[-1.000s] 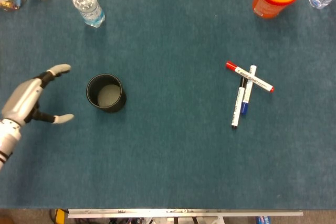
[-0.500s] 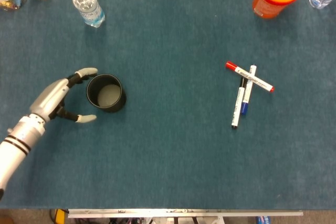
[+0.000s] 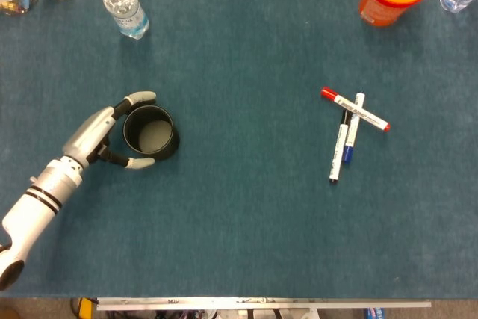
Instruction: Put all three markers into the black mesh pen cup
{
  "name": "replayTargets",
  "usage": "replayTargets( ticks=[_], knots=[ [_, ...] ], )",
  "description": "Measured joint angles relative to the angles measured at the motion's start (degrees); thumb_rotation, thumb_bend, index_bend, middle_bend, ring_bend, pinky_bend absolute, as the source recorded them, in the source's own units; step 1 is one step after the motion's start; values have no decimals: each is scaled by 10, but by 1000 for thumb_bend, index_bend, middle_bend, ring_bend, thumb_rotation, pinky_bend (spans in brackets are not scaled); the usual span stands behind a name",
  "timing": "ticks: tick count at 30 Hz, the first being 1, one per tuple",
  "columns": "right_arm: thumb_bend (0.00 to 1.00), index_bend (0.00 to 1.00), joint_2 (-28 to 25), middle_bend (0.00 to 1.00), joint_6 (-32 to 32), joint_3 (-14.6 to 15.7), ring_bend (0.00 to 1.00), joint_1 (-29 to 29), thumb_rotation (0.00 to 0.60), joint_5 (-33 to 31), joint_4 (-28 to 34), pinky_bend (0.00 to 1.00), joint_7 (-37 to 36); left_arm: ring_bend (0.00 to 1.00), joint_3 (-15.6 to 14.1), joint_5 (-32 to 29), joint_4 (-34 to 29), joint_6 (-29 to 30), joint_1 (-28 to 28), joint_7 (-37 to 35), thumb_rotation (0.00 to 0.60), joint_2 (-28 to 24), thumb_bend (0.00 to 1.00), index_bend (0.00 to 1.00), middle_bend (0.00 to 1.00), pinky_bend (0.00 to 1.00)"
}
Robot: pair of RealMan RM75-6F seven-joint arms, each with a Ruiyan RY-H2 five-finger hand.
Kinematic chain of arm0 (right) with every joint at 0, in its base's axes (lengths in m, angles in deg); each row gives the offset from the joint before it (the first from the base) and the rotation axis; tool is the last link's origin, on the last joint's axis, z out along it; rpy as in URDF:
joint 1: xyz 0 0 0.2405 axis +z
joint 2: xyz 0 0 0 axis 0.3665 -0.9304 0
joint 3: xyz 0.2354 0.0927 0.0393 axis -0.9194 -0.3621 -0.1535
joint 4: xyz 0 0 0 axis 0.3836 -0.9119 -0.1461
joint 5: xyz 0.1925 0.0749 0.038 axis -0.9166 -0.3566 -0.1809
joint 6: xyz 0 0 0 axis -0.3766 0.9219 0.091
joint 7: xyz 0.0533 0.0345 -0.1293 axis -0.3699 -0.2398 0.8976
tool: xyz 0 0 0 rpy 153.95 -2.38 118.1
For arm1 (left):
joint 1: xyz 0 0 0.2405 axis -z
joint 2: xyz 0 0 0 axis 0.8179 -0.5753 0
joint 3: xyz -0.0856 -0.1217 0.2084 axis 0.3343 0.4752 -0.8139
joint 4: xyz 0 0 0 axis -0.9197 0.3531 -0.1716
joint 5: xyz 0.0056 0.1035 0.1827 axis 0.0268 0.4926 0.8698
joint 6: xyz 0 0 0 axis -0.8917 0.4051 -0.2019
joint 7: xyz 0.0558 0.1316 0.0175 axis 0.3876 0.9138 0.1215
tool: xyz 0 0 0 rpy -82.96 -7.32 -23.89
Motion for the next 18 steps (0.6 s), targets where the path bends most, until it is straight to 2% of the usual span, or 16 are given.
replayTargets(
  ticks=[14,18],
  knots=[
    [341,247,-4,207,3,-1,78,-3,600,0,2,63,-1,175,-1,-18,17,7,2,-15,600,30,109,169,221,182],
    [342,247,-5,207,4,-1,78,-4,600,0,2,63,-1,193,-1,-21,21,14,-1,-16,600,37,109,215,254,184]
  ],
)
